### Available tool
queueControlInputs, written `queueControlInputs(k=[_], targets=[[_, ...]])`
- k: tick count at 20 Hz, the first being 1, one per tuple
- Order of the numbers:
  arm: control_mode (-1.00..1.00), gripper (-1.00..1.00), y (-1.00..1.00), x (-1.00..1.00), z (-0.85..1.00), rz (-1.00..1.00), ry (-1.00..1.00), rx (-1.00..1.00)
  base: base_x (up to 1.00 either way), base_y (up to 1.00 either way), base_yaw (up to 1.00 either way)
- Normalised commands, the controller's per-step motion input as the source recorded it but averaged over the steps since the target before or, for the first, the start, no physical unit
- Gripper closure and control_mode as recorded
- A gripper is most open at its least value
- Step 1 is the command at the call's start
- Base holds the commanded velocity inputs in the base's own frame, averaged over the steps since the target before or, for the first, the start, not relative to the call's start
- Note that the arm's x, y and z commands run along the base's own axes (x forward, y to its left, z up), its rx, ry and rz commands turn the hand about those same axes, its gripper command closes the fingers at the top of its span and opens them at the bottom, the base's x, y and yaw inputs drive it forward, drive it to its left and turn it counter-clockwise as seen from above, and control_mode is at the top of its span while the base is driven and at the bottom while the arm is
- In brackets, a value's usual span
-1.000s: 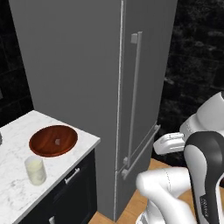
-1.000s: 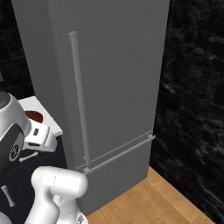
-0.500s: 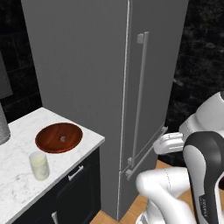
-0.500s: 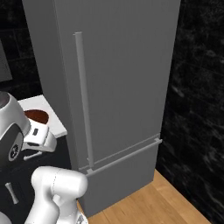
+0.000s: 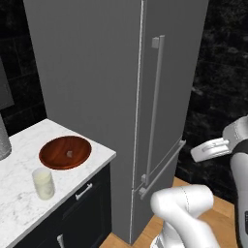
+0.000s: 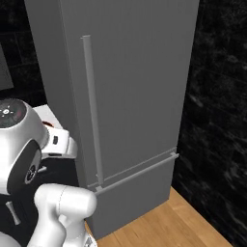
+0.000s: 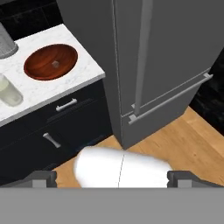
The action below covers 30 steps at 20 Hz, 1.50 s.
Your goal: Grab a lemon wedge from the fridge and one ice cube from the ice bowl, and put them in the glass of lemonade.
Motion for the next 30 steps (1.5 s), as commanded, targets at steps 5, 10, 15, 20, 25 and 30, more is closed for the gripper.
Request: queueControlInputs(k=[5, 10, 15, 20, 25, 30], targets=[[-1.0, -1.0, -0.49, 0.85, 0.1, 0.03, -0.02, -0.02, 0.0, 0.0, 0.0], [-1.0, -1.0, -0.23, 0.97, 0.0, 0.18, 0.0, 0.04, 0.0, 0.0, 0.0], [-1.0, -1.0, -0.01, 0.91, 0.0, 0.08, -0.01, 0.0, 0.0, 0.0, 0.0], [-1.0, -1.0, 0.0, 0.53, 0.0, 0.03, -0.02, 0.0, 0.0, 0.0, 0.0], [-1.0, -1.0, 0.0, 0.0, 0.0, 0.0, -0.15, 0.0, 0.0, 0.0, 0.0], [-1.0, -1.0, -0.02, 0.26, 0.1, 0.01, -0.16, 0.0, 0.0, 0.0, 0.0]])
